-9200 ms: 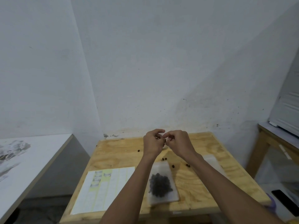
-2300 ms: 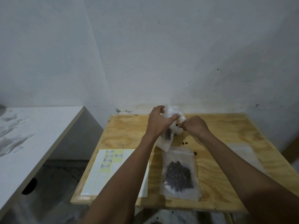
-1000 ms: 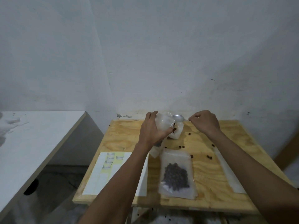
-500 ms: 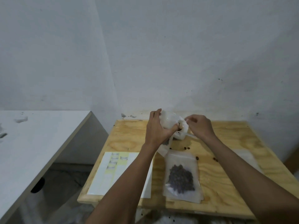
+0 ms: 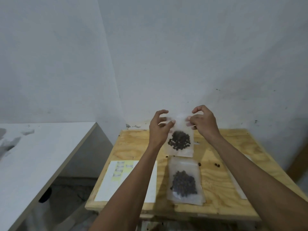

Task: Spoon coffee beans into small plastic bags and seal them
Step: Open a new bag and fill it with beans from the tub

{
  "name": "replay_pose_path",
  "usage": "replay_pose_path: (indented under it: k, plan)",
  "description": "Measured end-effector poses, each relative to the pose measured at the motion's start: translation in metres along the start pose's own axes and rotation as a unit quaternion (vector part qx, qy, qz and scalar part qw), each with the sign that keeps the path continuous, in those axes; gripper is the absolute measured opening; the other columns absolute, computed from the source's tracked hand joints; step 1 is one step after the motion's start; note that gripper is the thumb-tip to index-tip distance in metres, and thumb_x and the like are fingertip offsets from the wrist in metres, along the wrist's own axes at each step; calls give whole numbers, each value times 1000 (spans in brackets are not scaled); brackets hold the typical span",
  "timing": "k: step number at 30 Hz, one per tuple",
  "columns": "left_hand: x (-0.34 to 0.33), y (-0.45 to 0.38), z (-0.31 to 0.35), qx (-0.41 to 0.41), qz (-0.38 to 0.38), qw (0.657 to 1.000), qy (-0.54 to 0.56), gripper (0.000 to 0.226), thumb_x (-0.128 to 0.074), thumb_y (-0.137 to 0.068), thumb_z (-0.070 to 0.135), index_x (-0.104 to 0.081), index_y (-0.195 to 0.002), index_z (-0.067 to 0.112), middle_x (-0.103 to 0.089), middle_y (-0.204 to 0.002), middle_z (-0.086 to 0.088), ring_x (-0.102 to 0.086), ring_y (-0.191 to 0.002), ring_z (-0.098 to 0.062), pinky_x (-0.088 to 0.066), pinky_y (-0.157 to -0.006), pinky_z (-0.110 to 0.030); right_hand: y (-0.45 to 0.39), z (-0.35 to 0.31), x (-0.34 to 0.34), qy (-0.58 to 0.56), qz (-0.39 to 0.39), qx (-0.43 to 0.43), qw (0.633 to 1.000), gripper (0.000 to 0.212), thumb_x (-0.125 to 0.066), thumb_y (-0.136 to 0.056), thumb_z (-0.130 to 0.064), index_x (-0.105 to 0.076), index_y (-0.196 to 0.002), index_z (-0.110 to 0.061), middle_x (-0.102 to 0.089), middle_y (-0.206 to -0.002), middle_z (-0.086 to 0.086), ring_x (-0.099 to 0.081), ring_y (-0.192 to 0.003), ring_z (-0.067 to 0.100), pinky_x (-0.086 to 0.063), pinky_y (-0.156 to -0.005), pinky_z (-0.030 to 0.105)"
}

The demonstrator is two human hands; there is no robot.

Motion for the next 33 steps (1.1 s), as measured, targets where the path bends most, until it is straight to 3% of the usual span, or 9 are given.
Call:
replay_pose_path:
  k: [2, 4, 7, 11, 16, 23, 29, 33]
  plan:
    - [1, -1, 9, 7, -19, 999, 29, 20, -71, -92, 5, -66, -110, 10, -68, -91, -27, -71, -77, -26, -60, -65, -37, 6, -5, 1, 7, -10, 28, 1000, 15, -67, -92, -1, -63, -88, -15, -75, -86, 6, -74, -74, 20, -56, -64, 36]
    - [-1, 1, 17, 13, -34, 999, 23, 11, -69, -91, 0, -70, -101, 4, -68, -84, -25, -69, -74, -26, -58, -63, -36, 12, -8, 0, 12, -25, 36, 999, 11, -73, -87, -4, -70, -84, -14, -71, -82, 3, -69, -76, 13, -58, -67, 37]
    - [-4, 9, 25, 14, -34, 999, 18, 11, -68, -88, -2, -73, -97, 3, -71, -90, -21, -68, -77, -22, -59, -64, -37, 22, -10, 1, -8, -28, 38, 999, 6, -81, -84, -12, -75, -86, -13, -70, -80, -1, -65, -73, 6, -55, -64, 28]
    - [-7, 22, 29, 20, 5, 999, 46, 15, -78, -88, 14, -73, -95, 3, -73, -88, -18, -68, -74, -15, -53, -61, -25, 33, -12, 0, -25, -15, 46, 999, 8, -83, -82, -15, -76, -86, -15, -72, -82, 0, -65, -74, 7, -52, -65, 21]
    - [-14, 33, 31, 51, 39, 994, 91, 13, -81, -82, 5, -71, -91, 3, -70, -81, -8, -68, -70, -17, -54, -68, -26, 43, -14, -3, -65, 23, 21, 997, 8, -82, -81, -9, -76, -84, -14, -73, -82, -4, -65, -71, -2, -49, -67, 16]
    - [-17, 38, 31, 89, 35, 985, 141, 14, -82, -75, -3, -76, -83, 6, -74, -83, -5, -68, -79, -21, -58, -80, -35, 52, -9, 4, -108, 62, -31, 992, 7, -83, -75, -6, -78, -79, -10, -75, -76, -3, -64, -65, 9, -50, -61, 17]
    - [-23, 44, 27, 89, 38, 985, 143, 14, -77, -77, -8, -75, -84, 4, -72, -79, -3, -67, -72, -14, -55, -70, -23, 58, 0, 5, -143, 118, -69, 980, 10, -78, -70, -3, -75, -68, -12, -71, -70, -1, -62, -67, 13, -50, -62, 24]
    - [-27, 44, 22, 89, 51, 985, 136, 18, -73, -78, -10, -76, -79, 8, -73, -80, -5, -66, -78, -19, -55, -74, -30, 57, 4, 4, -125, 119, -47, 984, 7, -77, -74, -5, -74, -74, -11, -72, -77, -2, -64, -75, 13, -53, -69, 27]
Point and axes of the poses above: each hand's wrist, its own y-axis away from the middle knuckle, its own x-axis out of the back of the hand, z = x × y, the point moved 4 cm from there along -y, towards the middle knuckle
